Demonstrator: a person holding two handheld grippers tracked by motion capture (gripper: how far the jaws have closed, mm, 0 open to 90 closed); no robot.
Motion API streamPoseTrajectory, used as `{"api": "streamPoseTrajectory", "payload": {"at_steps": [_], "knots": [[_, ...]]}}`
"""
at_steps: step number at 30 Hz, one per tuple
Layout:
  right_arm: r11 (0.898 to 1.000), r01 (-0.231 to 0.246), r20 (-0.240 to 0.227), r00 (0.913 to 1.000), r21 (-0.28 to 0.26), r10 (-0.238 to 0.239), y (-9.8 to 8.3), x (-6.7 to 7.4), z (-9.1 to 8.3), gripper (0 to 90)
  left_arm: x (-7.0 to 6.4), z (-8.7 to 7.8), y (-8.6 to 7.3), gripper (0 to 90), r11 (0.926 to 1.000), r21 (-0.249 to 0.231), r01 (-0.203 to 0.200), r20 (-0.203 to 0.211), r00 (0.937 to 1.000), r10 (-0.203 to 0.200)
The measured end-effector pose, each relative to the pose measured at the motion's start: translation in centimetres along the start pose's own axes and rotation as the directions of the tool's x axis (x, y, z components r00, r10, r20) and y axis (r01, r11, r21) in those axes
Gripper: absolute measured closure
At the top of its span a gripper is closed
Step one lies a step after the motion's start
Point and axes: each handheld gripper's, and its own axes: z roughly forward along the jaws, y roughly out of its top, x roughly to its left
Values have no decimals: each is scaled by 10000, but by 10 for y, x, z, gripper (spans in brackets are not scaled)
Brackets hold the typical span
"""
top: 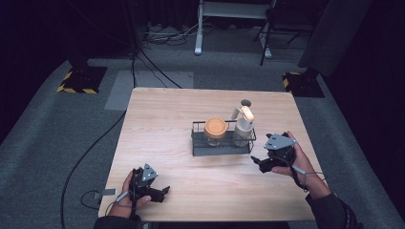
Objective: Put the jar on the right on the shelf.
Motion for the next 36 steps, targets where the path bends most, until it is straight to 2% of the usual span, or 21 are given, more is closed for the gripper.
{"api": "streamPoseTrajectory", "payload": {"at_steps": [16,21,26,35,36], "knots": [[9992,197,-51,9998,357,-196,-28,7,-8,26,0,0,0,1,10000,-3,14,-1,10000,-14],[9974,323,138,9994,641,-333,-39,11,-7,26,0,0,0,2,10000,3,2,-5,10000,-2],[9940,536,113,9984,955,-549,-50,17,-4,26,0,0,0,1,10000,-4,10,-2,10000,-10],[9904,434,-64,9991,1309,-429,-74,25,-1,26,0,0,0,2,10000,-3,15,-6,10000,-15],[9909,297,-85,9995,1312,-288,-78,26,-1,26,0,0,0,2,10000,-2,14,-7,10000,-14]]}}
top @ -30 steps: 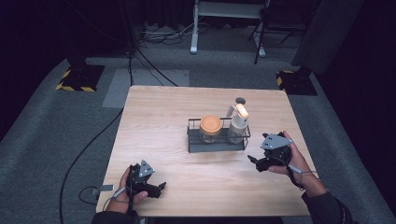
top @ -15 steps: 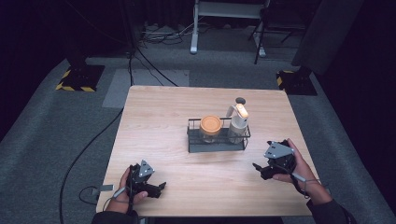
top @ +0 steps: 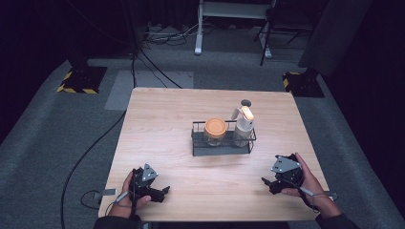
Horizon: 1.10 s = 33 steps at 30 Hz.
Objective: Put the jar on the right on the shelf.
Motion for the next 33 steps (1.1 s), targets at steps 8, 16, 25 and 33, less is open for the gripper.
{"api": "streamPoseTrajectory", "payload": {"at_steps": [8,16,25,33], "knots": [[9995,-326,-162,9993,19,326,-20,1,-1,26,0,0,0,1,10000,5,-8,1,10000,8],[9983,-568,-197,9982,146,571,-38,0,-1,26,0,0,0,2,10000,-2,1,1,10000,-1],[9941,-1084,-166,9940,15,1084,-54,-1,-4,26,0,0,0,1,10000,0,-7,2,10000,7],[9895,-1445,-178,9894,-37,1444,-67,-1,-4,26,0,0,0,2,10000,-1,1,1,10000,-1]]}}
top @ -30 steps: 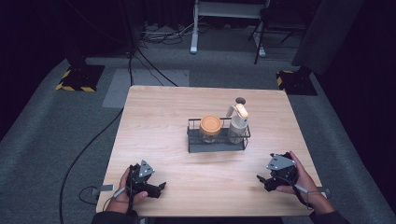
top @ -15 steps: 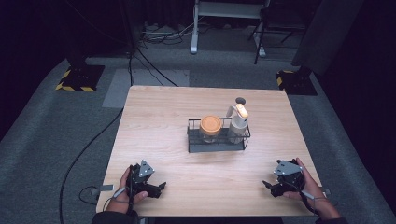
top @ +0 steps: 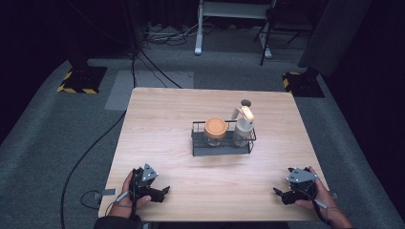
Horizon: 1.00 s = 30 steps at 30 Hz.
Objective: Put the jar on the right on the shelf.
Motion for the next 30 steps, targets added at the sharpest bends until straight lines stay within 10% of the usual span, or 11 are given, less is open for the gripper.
{"api": "streamPoseTrajectory", "payload": {"at_steps": [16,30], "knots": [[9927,-1171,-131,9931,-287,1167,-24,-8,-4,23,0,0,0,1,10000,12,-12,15,10000,12],[9655,-2542,-648,9660,-574,2505,-49,-20,-10,4,0,0,0,2,10000,15,-14,25,10000,14]]}}
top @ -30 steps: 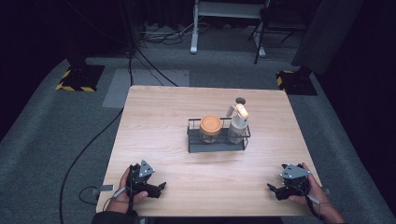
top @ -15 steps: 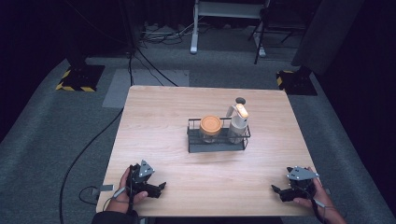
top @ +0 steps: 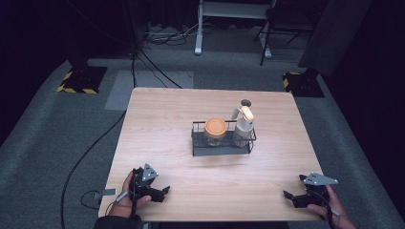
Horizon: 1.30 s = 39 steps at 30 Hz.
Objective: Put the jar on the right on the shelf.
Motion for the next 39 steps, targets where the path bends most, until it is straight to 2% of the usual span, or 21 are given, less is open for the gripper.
{"api": "streamPoseTrajectory", "payload": {"at_steps": [4,15,30,39], "knots": [[9997,-209,-158,9997,93,211,-2,-5,-1,4,0,0,0,2,10000,-2,1,1,10000,-1],[9997,-200,-241,9995,100,203,-4,-7,-2,2,0,0,0,2,10000,-9,3,-9,10000,-3],[9990,-433,63,9990,87,433,-5,-8,-3,3,0,1,1,1,10000,9,-20,14,10000,20],[9990,-444,84,9990,86,443,-5,-8,-4,4,0,1,1,2,10000,10,-36,24,10000,36]]}}
